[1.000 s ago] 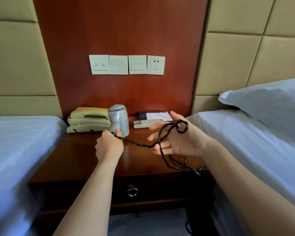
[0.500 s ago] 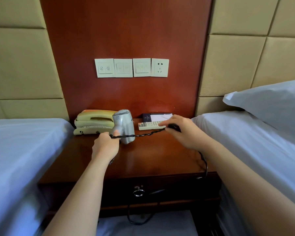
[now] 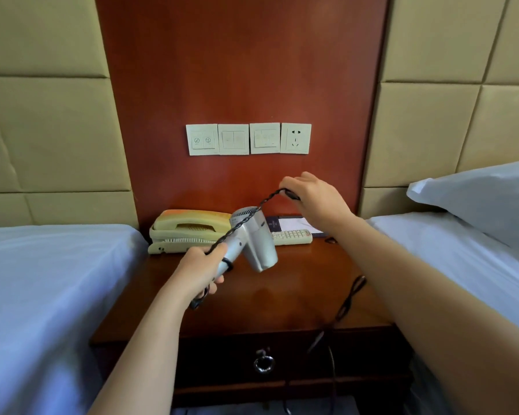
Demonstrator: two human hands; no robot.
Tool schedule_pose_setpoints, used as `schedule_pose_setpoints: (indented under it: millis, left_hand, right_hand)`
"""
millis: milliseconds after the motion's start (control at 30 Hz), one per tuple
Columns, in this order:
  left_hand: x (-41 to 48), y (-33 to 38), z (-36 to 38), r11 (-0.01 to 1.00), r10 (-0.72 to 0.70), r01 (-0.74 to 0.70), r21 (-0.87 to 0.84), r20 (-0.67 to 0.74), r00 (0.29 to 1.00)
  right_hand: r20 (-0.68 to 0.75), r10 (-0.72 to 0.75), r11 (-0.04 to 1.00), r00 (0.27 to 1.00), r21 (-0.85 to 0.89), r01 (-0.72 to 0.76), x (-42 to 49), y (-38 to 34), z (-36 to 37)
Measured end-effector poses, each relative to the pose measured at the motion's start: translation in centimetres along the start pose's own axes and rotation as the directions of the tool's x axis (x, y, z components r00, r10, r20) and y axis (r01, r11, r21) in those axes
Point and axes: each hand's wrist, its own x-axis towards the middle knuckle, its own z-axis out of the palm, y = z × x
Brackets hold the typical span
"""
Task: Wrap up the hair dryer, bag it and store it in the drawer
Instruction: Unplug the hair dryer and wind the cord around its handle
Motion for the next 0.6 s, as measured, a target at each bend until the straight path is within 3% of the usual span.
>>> schedule_pose_setpoints:
  millis: [167, 333, 600]
  left_hand:
    - [-0.1, -0.1, -1.1, 0.998, -0.018, 0.025, -0.057, 0.122, 0.992]
    - [0.3, -0.1, -2.1, 0.983, 0.033, -0.009, -0.181, 0.129, 0.991]
    - [3.5, 3.4, -5.8, 0.964, 0.161, -0.142, -0.227, 0.07, 0.984]
  right_hand:
    - [0.078, 0.046, 0.999, 0.996, 0.019, -0.048, 3.1, -0.9, -0.3]
    - [0.088, -0.008, 1.0, 0.996, -0.027, 0.01, 7.0, -1.9, -0.9]
    - [-0.075, -0.206, 0.971, 0.976, -0.142, 0.194, 14.0, -0.9, -2.1]
